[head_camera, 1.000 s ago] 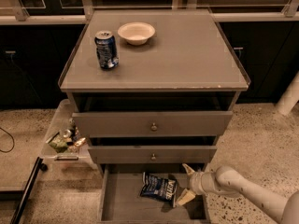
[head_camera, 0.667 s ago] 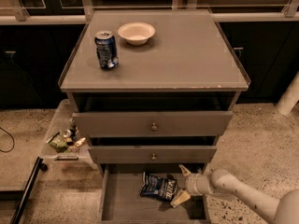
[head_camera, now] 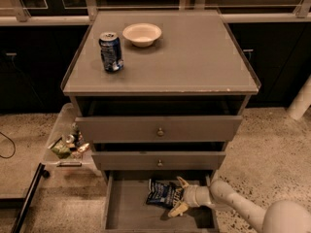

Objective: Pick blue chip bag from bottom drawer and place on counter

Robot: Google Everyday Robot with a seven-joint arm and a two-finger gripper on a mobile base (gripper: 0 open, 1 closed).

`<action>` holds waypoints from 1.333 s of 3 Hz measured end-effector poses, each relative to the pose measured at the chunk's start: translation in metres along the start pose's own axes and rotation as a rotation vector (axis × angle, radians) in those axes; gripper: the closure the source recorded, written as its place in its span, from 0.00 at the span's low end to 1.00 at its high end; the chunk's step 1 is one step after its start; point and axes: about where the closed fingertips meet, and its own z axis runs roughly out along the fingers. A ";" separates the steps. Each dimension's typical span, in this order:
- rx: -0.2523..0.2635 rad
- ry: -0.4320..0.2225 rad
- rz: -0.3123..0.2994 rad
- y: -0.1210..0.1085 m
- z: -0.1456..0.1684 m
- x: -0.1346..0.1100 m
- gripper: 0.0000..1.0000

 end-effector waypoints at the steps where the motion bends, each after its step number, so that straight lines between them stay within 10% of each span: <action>1: 0.005 0.050 -0.024 -0.003 0.040 0.028 0.00; 2: 0.005 0.050 -0.024 -0.003 0.040 0.028 0.00; 4: 0.005 0.050 -0.024 -0.003 0.040 0.028 0.43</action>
Offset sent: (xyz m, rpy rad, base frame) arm 0.0182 0.0131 -0.0693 -0.1028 -0.0206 -0.0004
